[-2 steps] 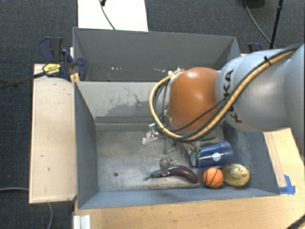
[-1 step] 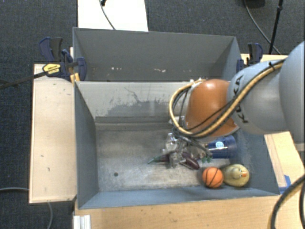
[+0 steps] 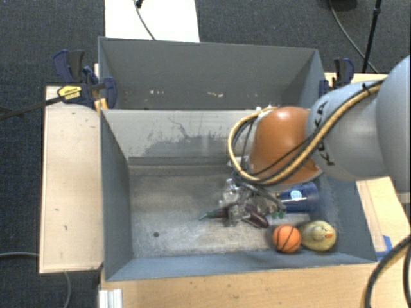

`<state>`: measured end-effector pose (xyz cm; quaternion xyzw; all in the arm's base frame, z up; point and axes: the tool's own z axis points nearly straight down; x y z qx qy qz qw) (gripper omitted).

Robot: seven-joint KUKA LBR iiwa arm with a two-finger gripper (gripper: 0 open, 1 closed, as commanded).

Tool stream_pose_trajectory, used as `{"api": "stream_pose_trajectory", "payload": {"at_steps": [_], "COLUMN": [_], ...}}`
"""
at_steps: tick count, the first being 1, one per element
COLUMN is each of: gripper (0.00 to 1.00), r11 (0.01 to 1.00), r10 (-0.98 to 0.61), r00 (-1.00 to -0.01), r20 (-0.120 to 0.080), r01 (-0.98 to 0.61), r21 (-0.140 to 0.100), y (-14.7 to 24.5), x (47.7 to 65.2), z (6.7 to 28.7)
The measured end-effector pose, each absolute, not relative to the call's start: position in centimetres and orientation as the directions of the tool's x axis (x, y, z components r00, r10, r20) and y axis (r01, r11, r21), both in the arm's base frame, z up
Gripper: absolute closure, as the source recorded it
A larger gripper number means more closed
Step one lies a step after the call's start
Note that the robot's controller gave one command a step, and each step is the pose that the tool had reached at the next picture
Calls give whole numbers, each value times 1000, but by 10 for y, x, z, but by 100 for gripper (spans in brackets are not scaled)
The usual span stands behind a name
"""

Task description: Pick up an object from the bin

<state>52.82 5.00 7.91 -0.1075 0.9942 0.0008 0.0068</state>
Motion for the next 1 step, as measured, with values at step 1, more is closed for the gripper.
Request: {"api": "stream_pose_trajectory", "payload": {"at_steps": [1], "gripper": [100], "r11": [970], "r10": [-243], "r00": [-970], "r20": [-4], "r01": [-243], "r21": [0], "y": [41], "x": [525], "z": [221]}}
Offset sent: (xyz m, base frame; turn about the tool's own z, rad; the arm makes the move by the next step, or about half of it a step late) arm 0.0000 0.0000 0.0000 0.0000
